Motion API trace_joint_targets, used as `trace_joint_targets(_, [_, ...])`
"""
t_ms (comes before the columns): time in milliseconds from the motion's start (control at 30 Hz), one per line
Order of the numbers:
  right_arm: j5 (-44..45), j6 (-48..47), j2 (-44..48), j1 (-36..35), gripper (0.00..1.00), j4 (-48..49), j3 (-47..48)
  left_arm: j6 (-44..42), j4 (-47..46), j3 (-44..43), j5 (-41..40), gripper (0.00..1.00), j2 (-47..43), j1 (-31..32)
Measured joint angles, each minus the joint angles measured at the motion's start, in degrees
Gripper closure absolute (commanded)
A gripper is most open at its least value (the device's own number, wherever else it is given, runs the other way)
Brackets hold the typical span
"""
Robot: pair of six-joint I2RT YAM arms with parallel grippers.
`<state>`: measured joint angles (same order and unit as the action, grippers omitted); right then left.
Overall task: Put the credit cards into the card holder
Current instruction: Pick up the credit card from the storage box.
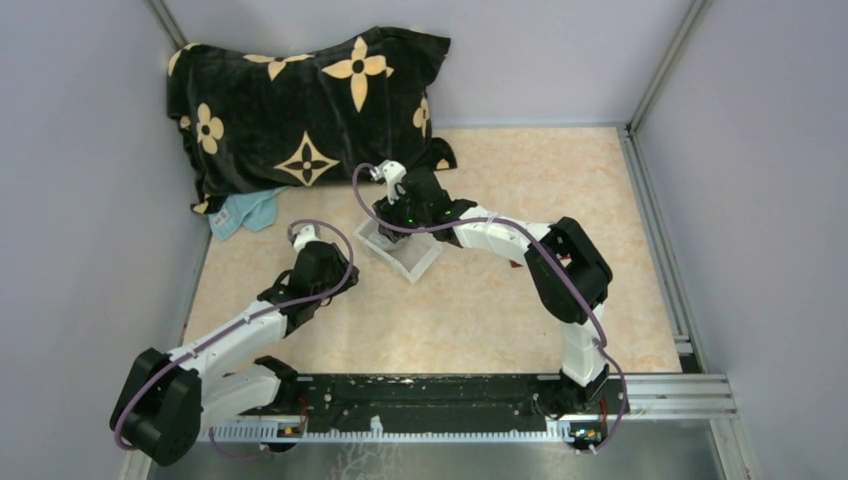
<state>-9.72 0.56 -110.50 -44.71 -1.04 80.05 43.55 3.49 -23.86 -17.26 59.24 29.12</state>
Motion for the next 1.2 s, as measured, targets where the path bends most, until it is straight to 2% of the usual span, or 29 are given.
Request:
trace_joint_targets(333, [-4.1, 2.1, -3.1, 0.0, 0.47, 0.1, 0.0, 0.3, -2.6, 0.0, 1.7, 0.4, 5.0, 0.8])
trace_joint_targets(833, [-7.8, 5.3, -6.4, 1.5, 0.47, 1.3, 2.6, 0.6, -8.4, -2.6, 3.9, 0.38, 13.6, 2.1])
trace_joint_targets(933, [-8.0, 5.6, -6.4, 1.5, 0.52, 1.2, 2.6, 0.7, -9.5, -3.5, 4.3, 0.38, 15.7, 2.5])
trace_joint_targets(1100, [-8.0, 6.1, -6.4, 1.7, 0.7, 1.7, 2.6, 0.8, -10.2, -5.7, 4.6, 0.38, 19.6, 3.4])
trace_joint_targets(1200, [-8.1, 6.8, -6.4, 2.0, 0.72, 1.7, 2.6, 0.9, -10.4, -6.6, 4.7, 0.38, 20.6, 3.8])
